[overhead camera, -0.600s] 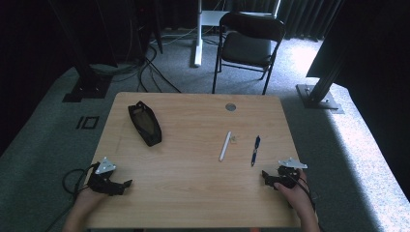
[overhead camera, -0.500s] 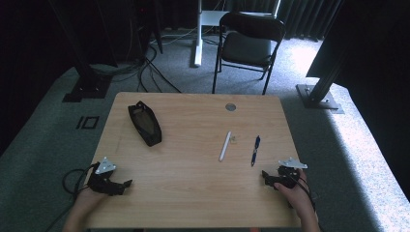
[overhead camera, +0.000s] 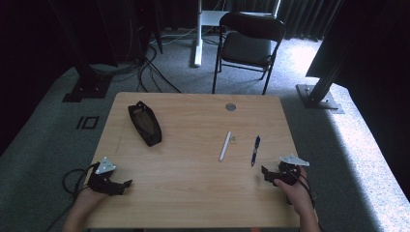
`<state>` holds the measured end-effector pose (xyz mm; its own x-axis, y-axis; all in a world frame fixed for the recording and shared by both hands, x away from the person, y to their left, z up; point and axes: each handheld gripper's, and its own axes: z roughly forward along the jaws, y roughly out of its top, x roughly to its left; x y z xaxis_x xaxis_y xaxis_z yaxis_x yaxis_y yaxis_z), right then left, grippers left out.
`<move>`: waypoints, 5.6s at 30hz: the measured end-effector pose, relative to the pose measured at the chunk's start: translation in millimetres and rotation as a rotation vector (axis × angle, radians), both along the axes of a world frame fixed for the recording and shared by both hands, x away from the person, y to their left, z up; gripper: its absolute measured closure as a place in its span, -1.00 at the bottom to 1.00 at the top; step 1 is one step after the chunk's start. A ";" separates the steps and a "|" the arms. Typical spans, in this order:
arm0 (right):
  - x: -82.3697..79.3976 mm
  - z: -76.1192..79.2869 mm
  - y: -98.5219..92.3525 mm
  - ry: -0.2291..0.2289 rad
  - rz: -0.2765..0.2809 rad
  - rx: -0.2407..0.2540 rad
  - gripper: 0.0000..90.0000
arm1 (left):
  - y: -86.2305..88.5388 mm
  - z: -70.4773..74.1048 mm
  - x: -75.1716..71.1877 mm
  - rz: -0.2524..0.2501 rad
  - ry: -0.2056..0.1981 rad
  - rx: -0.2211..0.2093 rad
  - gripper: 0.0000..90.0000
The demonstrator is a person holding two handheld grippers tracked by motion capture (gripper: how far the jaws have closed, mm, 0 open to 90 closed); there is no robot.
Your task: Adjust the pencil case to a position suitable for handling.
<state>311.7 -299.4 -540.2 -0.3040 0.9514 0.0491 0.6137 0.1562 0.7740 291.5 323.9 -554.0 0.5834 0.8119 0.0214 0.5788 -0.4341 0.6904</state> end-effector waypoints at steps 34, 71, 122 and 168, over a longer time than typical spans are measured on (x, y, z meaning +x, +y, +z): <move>35.7 28.6 100.1 -0.074 0.226 0.049 -0.75 | 0.0 0.1 0.0 0.000 0.001 0.000 -0.96; 54.5 25.0 248.7 -0.087 0.493 0.064 -0.71 | 0.0 0.0 0.0 0.000 0.000 0.000 -0.96; 85.9 32.0 368.6 -0.162 0.564 0.049 -0.19 | -0.1 0.0 -0.1 0.000 0.000 -0.001 -0.96; 74.3 31.9 315.7 -0.074 0.528 0.080 0.64 | -0.1 0.0 -0.1 0.000 0.000 -0.001 -0.96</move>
<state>386.0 16.3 -508.3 -0.7452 0.6625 0.0753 0.4108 0.3673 0.8345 291.4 323.9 -554.0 0.5833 0.8120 0.0206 0.5790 -0.4335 0.6905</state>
